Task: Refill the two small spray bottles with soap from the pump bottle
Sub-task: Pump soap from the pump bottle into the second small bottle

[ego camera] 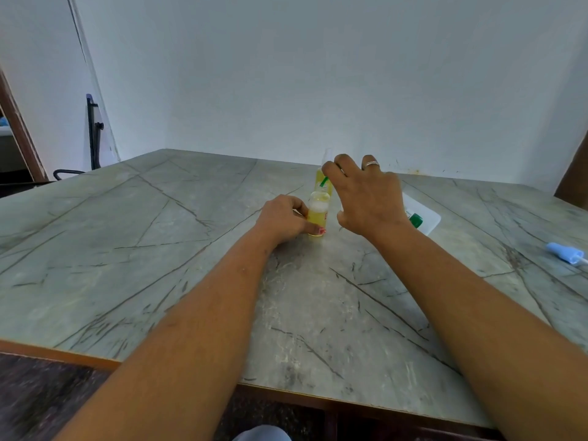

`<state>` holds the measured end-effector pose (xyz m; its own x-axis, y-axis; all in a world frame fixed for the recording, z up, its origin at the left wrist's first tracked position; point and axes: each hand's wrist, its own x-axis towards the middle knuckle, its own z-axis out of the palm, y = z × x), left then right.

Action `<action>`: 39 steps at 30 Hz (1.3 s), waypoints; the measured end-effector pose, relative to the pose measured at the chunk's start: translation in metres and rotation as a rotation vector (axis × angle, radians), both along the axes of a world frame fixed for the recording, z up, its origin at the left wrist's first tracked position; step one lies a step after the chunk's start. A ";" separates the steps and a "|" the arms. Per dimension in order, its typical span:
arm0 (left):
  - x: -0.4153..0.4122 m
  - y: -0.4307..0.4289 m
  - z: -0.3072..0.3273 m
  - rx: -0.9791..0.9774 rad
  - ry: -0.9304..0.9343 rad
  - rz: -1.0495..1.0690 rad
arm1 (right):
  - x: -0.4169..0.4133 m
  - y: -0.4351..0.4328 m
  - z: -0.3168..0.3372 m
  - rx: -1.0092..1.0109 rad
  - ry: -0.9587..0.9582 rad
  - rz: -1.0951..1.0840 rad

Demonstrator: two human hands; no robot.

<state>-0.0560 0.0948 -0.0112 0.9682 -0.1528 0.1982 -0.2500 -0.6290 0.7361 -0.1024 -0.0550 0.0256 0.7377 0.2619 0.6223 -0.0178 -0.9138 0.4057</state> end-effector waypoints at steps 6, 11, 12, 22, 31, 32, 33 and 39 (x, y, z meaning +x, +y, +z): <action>0.001 0.001 0.000 0.006 0.004 -0.002 | 0.002 -0.005 -0.003 -0.029 -0.003 0.045; 0.000 0.001 0.001 0.007 -0.004 -0.008 | 0.002 -0.007 -0.003 -0.032 -0.014 0.044; 0.000 0.000 0.001 0.006 -0.004 -0.008 | 0.002 -0.008 -0.002 -0.027 -0.014 0.040; 0.000 0.001 0.001 0.015 -0.008 -0.008 | 0.005 -0.007 -0.003 -0.033 -0.030 0.086; -0.003 0.000 0.001 0.025 -0.004 -0.009 | 0.006 -0.007 -0.002 -0.014 -0.042 0.081; -0.003 0.000 0.001 0.022 -0.002 -0.007 | 0.006 -0.007 -0.002 -0.013 -0.040 0.082; -0.003 0.000 0.001 0.021 -0.002 -0.005 | 0.006 -0.007 -0.002 -0.016 -0.040 0.086; -0.003 0.000 0.002 0.031 -0.002 -0.014 | 0.005 -0.011 -0.004 -0.044 -0.040 0.088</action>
<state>-0.0589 0.0949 -0.0090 0.9655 -0.1722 0.1951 -0.2602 -0.6479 0.7159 -0.0975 -0.0656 0.0215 0.6856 0.3524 0.6370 0.0452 -0.8939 0.4459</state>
